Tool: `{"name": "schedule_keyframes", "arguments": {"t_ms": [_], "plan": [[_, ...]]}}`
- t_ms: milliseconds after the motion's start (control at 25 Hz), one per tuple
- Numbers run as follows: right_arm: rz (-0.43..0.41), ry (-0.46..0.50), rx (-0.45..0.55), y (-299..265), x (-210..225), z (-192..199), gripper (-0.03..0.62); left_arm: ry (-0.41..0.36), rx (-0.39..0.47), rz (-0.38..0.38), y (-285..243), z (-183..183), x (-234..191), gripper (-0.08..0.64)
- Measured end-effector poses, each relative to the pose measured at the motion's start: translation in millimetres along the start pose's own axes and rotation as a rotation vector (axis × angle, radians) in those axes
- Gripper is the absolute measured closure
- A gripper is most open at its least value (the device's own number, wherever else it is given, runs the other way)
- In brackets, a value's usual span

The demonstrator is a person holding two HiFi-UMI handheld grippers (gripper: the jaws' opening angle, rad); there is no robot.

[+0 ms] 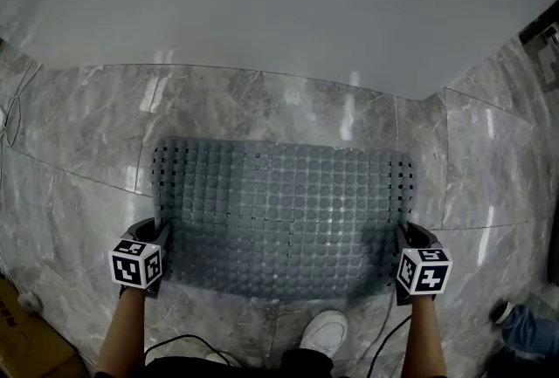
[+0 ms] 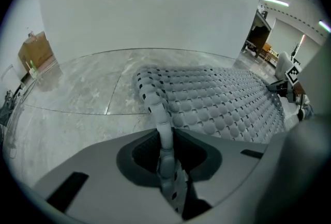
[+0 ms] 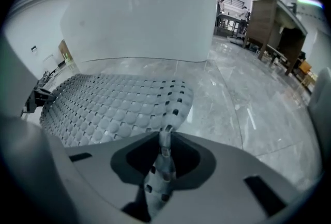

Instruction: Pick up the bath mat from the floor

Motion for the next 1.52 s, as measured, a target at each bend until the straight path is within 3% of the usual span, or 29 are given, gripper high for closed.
{"name": "schedule_keyframes", "arguments": {"t_ms": [320, 600, 960, 1240, 1520], "plan": [[-0.028, 0.053, 0.090, 53.3, -23.7, -21.9, 0.518, -0.002, 0.117, 0.074, 53.3, -27.4, 15.3, 0.509], [-0.031, 0.097, 0.126, 144.0, -59.9, -72.5, 0.520, -0.026, 0.175, 0.130, 140.1, -90.7, 36.5, 0.514], [-0.026, 0.070, 0.251, 344.2, -64.4, -202.6, 0.520, -0.031, 0.286, 0.120, 337.7, -238.4, 48.0, 0.515], [-0.001, 0.107, 0.406, 538.8, -69.4, -345.0, 0.520, -0.017, 0.440, 0.108, 529.5, -387.5, 71.9, 0.517], [0.005, 0.111, 0.583, 721.2, -40.3, -446.6, 0.520, -0.052, 0.615, 0.058, 701.3, -494.5, 93.7, 0.517]]}}
Point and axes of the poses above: the fingertips, and each gripper's own axes: y backward along the fingers, x to its right, z out of its underside, the point moved 5 cm from there along y, backward along the fingers, and after that the axes turned 8 degrees about -y, right-handed, at the moved point
